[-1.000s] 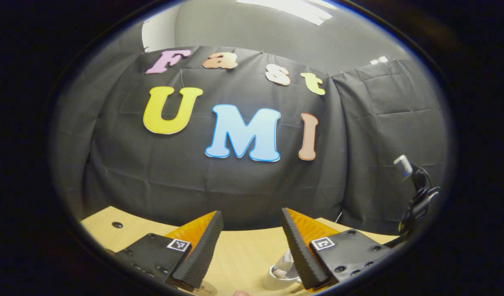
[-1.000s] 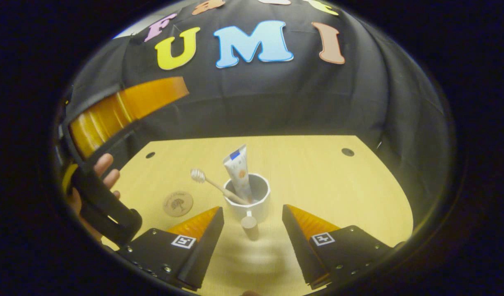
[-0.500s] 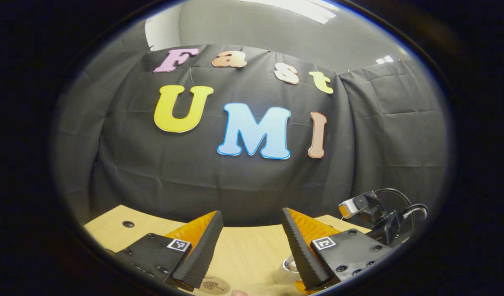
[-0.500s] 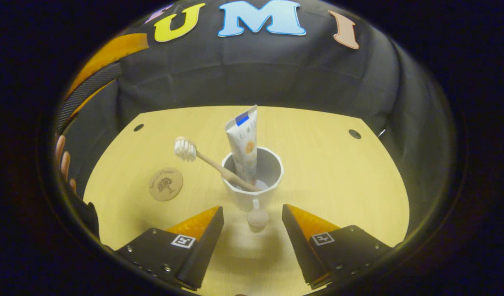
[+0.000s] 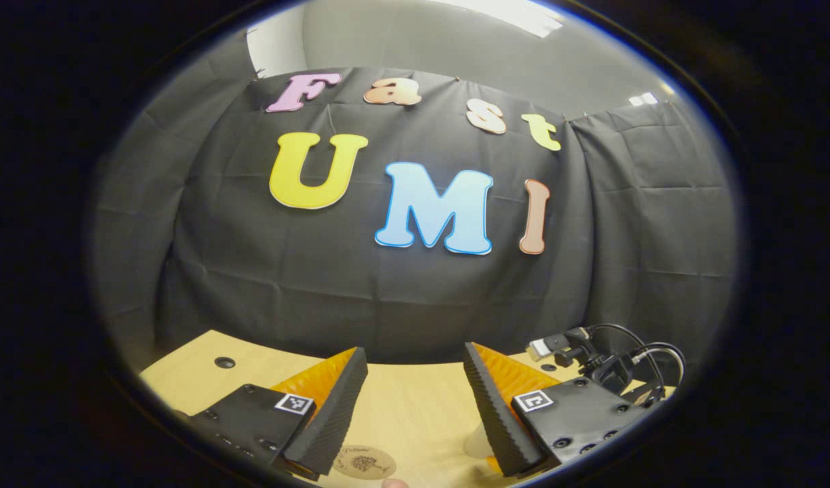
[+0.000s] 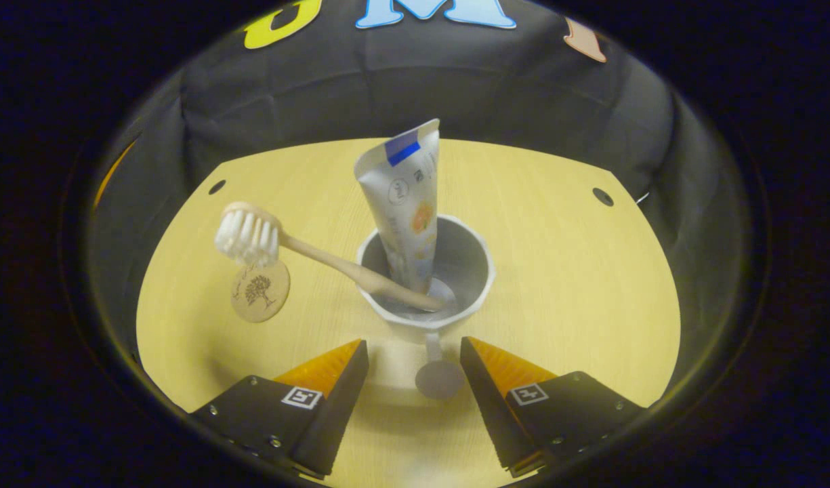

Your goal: Put the toothbrush and toothpaste on the desktop into the cup, then pick up the cup and place it on the coaster on the desktop.

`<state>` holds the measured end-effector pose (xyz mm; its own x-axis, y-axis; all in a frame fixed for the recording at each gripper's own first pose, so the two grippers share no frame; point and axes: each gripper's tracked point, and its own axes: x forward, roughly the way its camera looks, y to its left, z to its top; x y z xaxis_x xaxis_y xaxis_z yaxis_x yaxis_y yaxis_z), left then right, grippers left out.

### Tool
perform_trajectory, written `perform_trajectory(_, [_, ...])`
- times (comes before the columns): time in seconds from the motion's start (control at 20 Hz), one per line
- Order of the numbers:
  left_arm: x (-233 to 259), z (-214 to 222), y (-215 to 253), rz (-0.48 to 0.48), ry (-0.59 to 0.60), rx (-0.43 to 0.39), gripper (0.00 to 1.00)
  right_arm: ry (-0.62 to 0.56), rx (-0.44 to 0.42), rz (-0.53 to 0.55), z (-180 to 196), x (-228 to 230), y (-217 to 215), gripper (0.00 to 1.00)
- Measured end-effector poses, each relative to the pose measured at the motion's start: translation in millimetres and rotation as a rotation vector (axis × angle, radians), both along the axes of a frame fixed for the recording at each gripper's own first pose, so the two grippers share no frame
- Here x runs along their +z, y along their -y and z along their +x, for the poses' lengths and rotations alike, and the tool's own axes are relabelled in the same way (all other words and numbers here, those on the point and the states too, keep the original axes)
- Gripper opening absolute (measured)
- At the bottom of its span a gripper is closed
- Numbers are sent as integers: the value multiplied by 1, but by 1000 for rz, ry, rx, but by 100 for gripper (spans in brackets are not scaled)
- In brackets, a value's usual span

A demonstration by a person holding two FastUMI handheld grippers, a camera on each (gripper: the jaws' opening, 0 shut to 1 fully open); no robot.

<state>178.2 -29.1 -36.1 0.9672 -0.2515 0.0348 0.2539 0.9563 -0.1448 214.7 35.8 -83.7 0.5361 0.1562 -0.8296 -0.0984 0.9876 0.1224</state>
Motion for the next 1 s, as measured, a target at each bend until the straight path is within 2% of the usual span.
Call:
perform_trajectory(0.1, [-1, -1, 0, -6, -10, -2, 91, -32, 6, -9, 6, -4, -2, 84])
perform_trajectory(0.2, [-6, -5, 1, -9, -26, -5, 92, -52, 4, 1, 10, -5, -5, 70])
perform_trajectory(0.4, [-12, -3, -7, -14, -49, 5, 92, -104, -31, 33, 18, -23, 4, 53])
perform_trajectory(0.45, [-14, -3, -9, -14, -53, 8, 92, -113, -43, 44, 16, -21, 7, 31])
perform_trajectory(0.55, [-19, -6, -13, -13, -62, 16, 92, -115, -37, 46, 16, -18, 9, 30])
perform_trajectory(0.6, [-20, -6, -15, -14, -65, 18, 91, -112, -32, 38, 14, -18, 7, 27])
perform_trajectory(0.7, [-21, -8, -17, -16, -71, 23, 91, -112, -27, 26, 12, -19, 5, 28])
perform_trajectory(0.85, [-22, -8, -20, -16, -78, 31, 91, -104, -25, 14, 13, -18, 5, 22])
perform_trajectory(1.0, [-20, -13, -27, -15, -77, 44, 92, -102, -27, 22, 10, -14, 4, 22])
